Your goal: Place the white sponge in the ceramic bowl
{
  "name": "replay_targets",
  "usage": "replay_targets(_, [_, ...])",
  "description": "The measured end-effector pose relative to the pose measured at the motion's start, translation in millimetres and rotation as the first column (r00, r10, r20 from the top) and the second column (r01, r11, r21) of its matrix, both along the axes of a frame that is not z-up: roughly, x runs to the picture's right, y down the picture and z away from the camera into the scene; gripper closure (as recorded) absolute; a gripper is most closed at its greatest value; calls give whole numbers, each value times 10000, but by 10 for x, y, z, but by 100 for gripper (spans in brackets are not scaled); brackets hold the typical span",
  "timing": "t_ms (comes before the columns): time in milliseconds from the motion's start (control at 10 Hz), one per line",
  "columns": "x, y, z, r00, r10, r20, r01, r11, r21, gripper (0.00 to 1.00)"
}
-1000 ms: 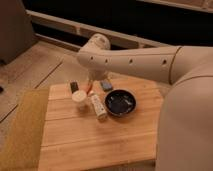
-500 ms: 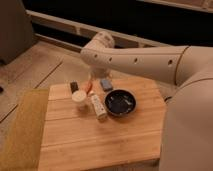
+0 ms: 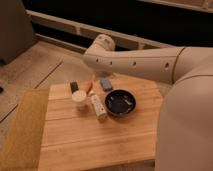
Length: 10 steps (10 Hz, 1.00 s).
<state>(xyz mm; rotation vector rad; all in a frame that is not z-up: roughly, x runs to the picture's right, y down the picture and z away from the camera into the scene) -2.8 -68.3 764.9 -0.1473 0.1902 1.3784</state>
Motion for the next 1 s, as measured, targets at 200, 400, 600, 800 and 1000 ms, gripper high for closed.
replay_targets(200, [-20,1,174,9984,49,560,-46,10000,-41,35])
replay_targets(400, [38,0,396,9924,357,1175,-316,9988,-364,35])
replay_targets(600, [168,-52,572,9911,129,1328,-44,9979,-642,35])
replay_targets(800, [301,-122,729,9913,-189,1301,310,9952,-923,35])
replay_targets(1000, [500,-183,905,9920,-325,1218,480,9908,-1263,35])
